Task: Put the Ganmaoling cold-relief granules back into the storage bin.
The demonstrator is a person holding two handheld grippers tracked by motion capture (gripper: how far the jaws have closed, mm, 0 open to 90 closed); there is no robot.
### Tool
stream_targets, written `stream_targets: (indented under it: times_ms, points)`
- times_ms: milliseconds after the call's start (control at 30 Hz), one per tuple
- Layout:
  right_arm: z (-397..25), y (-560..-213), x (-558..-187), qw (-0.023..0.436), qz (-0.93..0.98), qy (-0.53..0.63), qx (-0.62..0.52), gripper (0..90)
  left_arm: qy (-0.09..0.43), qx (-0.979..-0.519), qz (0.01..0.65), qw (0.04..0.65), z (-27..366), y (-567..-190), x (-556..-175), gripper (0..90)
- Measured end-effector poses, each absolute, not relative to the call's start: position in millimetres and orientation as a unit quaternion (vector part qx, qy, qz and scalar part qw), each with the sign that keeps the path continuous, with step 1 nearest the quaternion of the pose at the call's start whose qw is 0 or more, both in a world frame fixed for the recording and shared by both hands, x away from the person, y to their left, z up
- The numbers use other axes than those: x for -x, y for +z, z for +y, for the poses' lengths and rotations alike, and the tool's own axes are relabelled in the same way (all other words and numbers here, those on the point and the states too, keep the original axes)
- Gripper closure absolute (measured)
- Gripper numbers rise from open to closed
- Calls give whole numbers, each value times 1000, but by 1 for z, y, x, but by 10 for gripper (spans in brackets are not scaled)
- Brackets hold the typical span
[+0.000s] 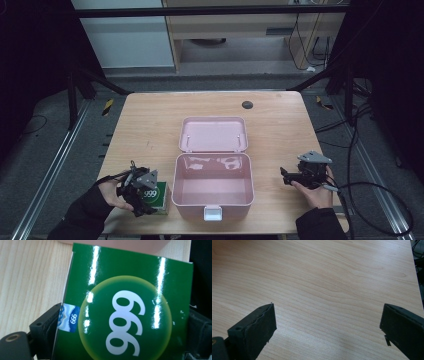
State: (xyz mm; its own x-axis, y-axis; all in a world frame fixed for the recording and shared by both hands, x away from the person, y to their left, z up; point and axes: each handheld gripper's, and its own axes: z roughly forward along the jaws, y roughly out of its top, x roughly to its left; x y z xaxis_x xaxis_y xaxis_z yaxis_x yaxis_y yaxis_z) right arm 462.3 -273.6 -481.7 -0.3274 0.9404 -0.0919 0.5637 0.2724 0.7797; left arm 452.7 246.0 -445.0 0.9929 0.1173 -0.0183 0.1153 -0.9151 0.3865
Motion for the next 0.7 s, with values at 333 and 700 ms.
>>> stream_targets:
  times_ms: [333,700]
  points:
    - [-273,-483,-463,278,749,329,-503,17,3,-978,66,197,249,-442,-453,129]
    - [-273,-483,-464,275,751,329,-502,18,11,-973,88,215,260,-415,-454,136]
